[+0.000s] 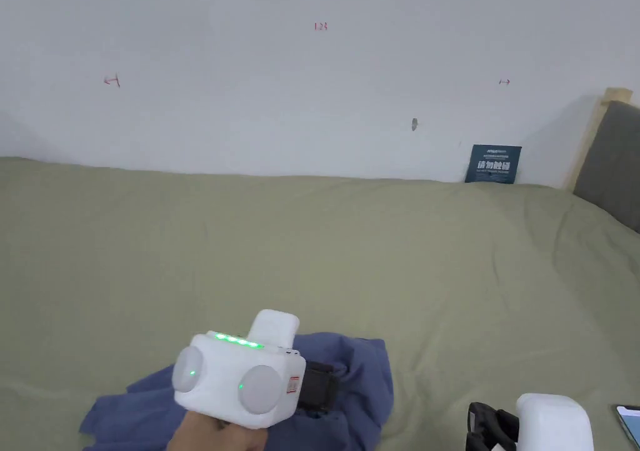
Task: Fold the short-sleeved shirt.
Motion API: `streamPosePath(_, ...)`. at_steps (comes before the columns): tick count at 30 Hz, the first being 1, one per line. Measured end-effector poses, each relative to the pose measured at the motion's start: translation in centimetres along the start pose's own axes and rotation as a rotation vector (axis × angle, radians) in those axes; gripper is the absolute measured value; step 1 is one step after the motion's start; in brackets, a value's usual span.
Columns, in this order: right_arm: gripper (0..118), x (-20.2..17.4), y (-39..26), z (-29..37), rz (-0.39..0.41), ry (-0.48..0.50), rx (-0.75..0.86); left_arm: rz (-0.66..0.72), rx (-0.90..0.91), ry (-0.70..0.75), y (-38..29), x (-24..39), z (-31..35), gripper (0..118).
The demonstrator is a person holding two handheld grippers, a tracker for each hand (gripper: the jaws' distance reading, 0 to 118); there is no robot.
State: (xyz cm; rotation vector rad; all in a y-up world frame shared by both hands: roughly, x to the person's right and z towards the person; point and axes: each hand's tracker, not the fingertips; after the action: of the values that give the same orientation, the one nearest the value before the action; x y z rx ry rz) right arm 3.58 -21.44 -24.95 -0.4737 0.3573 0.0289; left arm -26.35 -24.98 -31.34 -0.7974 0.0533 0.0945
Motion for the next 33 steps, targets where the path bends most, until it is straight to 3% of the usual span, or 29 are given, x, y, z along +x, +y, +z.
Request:
streamPosePath(4, 2, -1.3, 0.7, 2.0, 0.005, 0.026, 0.056, 0.081, 0.184, 0.039, -2.2, -2.7, 10.9, 117)
streamPosePath(7, 2, -2.4, 1.1, 3.7, 0.014, 0.029, 0.108, 0.129, 0.343, 0.152, -4.8, -5.6, 17.4, 115)
streamPosePath(9, 2, -3.3, 1.2, 4.9, 0.046, 0.021, 0.158, 0.132, 0.451, 0.231, -6.4, -5.5, 23.3, 101)
streamPosePath(11, 2, -4.1, 1.2, 6.0, 0.058, 0.016, 0.186, 0.127, 0.526, 0.299, -8.4, -6.0, 27.6, 57)
streamPosePath(13, 2, -4.9, 1.1, 6.9, 0.058, 0.015, 0.210, 0.150, 0.554, 0.369, -10.0, -7.9, 28.8, 0)
streamPosePath(17, 2, -6.3, 0.7, 8.1, 0.067, 0.020, 0.235, 0.100, 0.612, 0.493, -12.6, -8.2, 31.6, 0)
streamPosePath(25, 2, -7.6, 0.6, 8.3, 0.076, 0.048, 0.228, 0.131, 0.591, 0.483, -13.6, -8.4, 31.9, 0)
streamPosePath(33, 2, -8.1, 0.6, 6.4, 0.094, 0.066, 0.202, 0.170, 0.444, 0.413, -12.3, -11.3, 27.1, 0)
